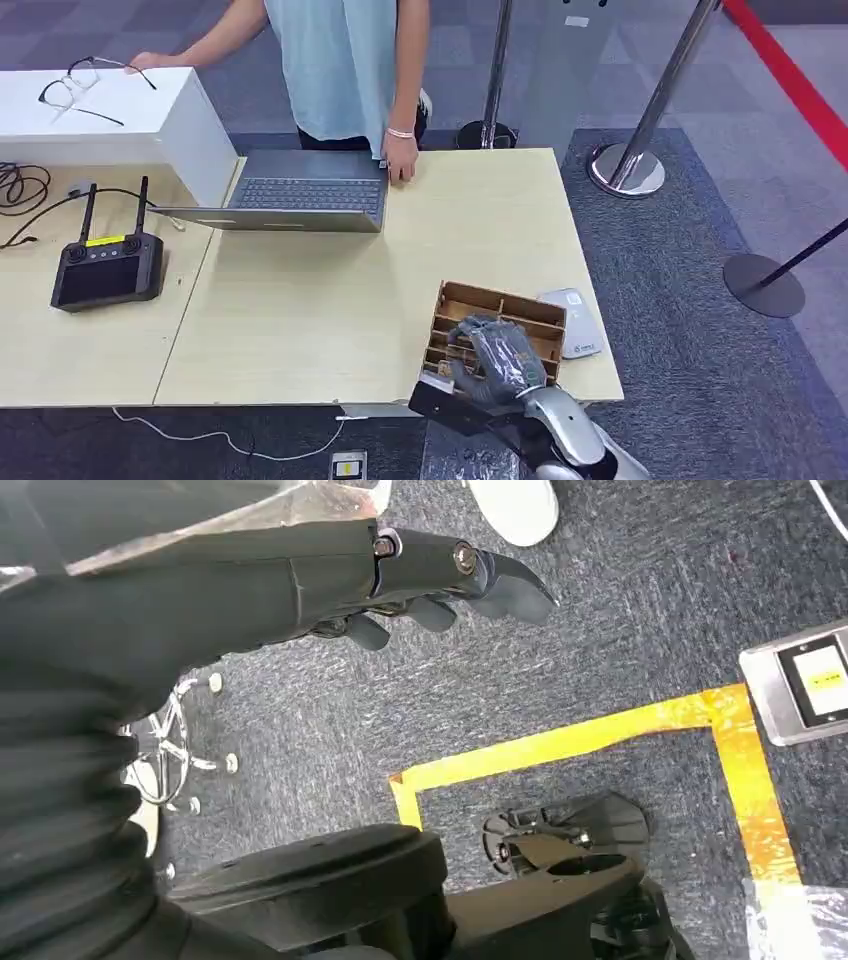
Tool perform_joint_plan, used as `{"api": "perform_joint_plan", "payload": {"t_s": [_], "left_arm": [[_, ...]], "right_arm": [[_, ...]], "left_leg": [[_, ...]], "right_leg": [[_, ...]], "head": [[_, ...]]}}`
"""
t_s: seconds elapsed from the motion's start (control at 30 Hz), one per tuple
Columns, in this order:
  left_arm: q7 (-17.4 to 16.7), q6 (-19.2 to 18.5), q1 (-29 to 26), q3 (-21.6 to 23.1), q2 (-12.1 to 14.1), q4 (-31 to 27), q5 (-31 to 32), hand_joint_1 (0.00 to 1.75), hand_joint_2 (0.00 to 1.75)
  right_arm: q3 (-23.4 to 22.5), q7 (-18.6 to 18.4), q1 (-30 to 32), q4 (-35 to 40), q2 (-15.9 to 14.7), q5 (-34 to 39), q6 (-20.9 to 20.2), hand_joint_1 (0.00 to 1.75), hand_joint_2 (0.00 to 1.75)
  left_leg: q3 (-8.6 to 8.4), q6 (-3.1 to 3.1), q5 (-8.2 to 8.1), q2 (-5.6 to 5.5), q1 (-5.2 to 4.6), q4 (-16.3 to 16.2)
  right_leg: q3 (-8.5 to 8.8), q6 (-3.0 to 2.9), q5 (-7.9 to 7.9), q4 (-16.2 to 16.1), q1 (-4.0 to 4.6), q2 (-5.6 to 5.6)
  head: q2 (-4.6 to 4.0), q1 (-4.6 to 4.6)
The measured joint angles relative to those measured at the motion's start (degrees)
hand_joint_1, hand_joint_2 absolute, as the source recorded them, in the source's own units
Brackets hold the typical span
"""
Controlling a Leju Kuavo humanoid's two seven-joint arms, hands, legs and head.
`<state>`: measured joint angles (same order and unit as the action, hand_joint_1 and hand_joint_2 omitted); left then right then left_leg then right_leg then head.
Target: Pass the card to the sensor for recognition and then transmit it.
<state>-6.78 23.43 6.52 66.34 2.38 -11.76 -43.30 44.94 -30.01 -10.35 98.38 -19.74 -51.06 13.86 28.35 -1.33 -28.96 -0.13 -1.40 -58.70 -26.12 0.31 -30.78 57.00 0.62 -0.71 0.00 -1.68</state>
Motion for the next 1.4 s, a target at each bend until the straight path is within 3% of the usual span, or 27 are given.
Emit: {"api": "perform_joint_plan", "payload": {"t_s": [1.4], "left_arm": [[0.0, 0.1, 0.0, 0.0, 0.0, 0.0, 0.0, 0.00, 1.75]], "right_arm": [[0.0, -0.3, 0.8, -0.1, -0.7, 0.1, 0.3, 0.91, 1.75]], "left_leg": [[0.11, 0.00, 0.00, 0.00, 0.00, 0.0]], "right_leg": [[-0.11, 0.00, 0.00, 0.0, 0.00, 0.00]], "head": [[0.00, 0.00]]}}
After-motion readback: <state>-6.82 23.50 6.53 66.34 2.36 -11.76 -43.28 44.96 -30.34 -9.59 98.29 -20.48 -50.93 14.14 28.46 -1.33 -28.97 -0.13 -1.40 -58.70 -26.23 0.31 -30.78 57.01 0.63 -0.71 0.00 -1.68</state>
